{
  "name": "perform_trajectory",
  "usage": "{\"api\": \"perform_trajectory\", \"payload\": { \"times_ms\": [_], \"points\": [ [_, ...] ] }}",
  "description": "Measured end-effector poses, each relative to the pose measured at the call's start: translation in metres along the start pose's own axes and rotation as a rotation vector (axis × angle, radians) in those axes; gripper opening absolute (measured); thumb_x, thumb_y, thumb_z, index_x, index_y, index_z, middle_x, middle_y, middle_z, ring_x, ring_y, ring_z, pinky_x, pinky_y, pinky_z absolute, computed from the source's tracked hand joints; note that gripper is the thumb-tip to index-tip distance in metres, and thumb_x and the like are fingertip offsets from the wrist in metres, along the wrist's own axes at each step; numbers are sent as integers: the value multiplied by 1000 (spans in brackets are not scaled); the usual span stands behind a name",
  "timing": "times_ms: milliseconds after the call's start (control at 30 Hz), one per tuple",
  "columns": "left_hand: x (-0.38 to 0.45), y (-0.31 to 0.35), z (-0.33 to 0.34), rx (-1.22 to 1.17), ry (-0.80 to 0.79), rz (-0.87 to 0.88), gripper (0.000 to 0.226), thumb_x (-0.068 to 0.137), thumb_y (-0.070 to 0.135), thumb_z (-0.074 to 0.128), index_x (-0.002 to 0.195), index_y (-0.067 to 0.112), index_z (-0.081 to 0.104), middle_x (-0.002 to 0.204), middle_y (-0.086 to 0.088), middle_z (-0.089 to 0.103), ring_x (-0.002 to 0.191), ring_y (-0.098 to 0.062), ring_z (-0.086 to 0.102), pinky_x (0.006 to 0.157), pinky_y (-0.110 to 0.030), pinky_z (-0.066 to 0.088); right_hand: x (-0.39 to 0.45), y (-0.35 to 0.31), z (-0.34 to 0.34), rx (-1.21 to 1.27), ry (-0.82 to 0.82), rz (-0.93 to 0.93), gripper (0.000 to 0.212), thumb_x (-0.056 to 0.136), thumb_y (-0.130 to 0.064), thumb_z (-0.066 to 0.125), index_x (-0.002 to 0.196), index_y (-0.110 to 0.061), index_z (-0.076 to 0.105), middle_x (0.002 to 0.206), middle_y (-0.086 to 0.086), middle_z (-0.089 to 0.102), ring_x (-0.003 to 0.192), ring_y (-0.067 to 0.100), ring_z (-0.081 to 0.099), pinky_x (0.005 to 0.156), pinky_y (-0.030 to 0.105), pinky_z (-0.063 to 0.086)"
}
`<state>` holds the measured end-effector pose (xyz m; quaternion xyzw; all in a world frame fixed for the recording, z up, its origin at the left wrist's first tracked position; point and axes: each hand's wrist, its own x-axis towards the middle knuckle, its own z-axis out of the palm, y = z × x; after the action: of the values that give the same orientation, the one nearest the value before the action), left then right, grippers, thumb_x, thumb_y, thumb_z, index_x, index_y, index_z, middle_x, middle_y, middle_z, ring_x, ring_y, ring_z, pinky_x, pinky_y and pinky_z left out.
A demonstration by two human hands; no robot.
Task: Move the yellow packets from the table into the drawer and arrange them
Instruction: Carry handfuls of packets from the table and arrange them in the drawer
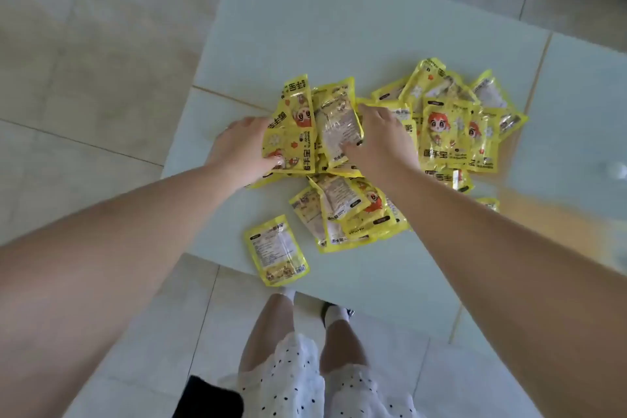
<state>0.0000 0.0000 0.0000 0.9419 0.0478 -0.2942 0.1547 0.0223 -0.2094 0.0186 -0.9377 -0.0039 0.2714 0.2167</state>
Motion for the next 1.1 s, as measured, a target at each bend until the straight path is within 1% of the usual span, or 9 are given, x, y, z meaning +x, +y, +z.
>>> {"api": "perform_trajectory", "payload": {
  "times_ms": [233, 367, 467, 567, 667, 767, 867, 1000, 1100],
  "points": [
    [39, -21, 32, 156, 6, 119, 77, 76, 38, 75, 141, 18, 41, 142, -8, 44, 131, -32, 41, 108, -47, 36, 42, -9, 38, -229, 109, 73, 77, 81, -49, 66, 143, -22, 29, 137, 8, 43, 128, 29, 39, 105, 41, 31],
    [42, -26, 42, 106, 97, 145, 79, 70, 35, 80, 137, 14, 45, 132, -13, 49, 127, -34, 43, 104, -48, 37, 50, -7, 43, -261, 113, 88, 90, 80, -41, 71, 149, -23, 16, 140, 8, 44, 131, 28, 39, 107, 42, 30],
    [44, -28, 42, 108, 112, 165, 70, 73, 36, 78, 131, 12, 49, 126, -13, 54, 121, -34, 49, 102, -46, 37, 51, -4, 42, -155, 132, 111, 79, 82, -31, 71, 145, -21, 25, 134, 2, 53, 127, 25, 46, 106, 41, 33],
    [44, -34, 37, -13, 54, 85, 51, 80, 34, 73, 120, 10, 53, 114, -10, 59, 102, -33, 58, 78, -35, 43, 47, 0, 35, -6, 148, 185, 48, 84, -26, 67, 125, -15, 46, 112, 2, 61, 104, 24, 58, 87, 38, 47],
    [42, -38, 29, -215, -9, -35, 31, 83, 29, 70, 104, 13, 53, 92, -4, 60, 82, -27, 58, 63, -30, 39, 41, 5, 23, 151, 152, 286, 33, 86, -33, 65, 109, -10, 54, 93, 0, 56, 82, 21, 54, 60, 27, 40],
    [42, -47, 19, -703, -100, -169, 23, 83, 25, 71, 99, 17, 57, 85, 3, 63, 78, -19, 61, 68, -28, 48, 41, 7, 16, 311, 212, 362, 36, 84, -41, 65, 104, -11, 57, 96, 1, 62, 86, 22, 57, 68, 31, 46],
    [43, -57, 9, -1028, -107, -238, 39, 70, 40, 72, 102, 18, 68, 103, -7, 72, 98, -28, 68, 92, -47, 52, 49, 0, 17, 303, 226, 362, 45, 78, -51, 65, 101, -13, 60, 104, 2, 64, 100, 26, 58, 85, 42, 50],
    [45, -59, 15, -933, -33, -320, 26, 78, 36, 72, 95, 17, 69, 93, -6, 72, 87, -26, 67, 81, -37, 52, 60, -12, 22, 210, 118, 338, 40, 80, -53, 63, 91, -17, 52, 94, -4, 55, 105, 25, 53, 93, 42, 45],
    [45, -54, 27, -773, 90, -398, 30, 83, 34, 69, 95, 7, 68, 94, -14, 71, 89, -33, 67, 78, -42, 52, 64, -15, 25, 118, 84, 325, 38, 83, -49, 61, 100, -16, 54, 94, -3, 51, 114, 26, 49, 98, 42, 41]
  ]
}}
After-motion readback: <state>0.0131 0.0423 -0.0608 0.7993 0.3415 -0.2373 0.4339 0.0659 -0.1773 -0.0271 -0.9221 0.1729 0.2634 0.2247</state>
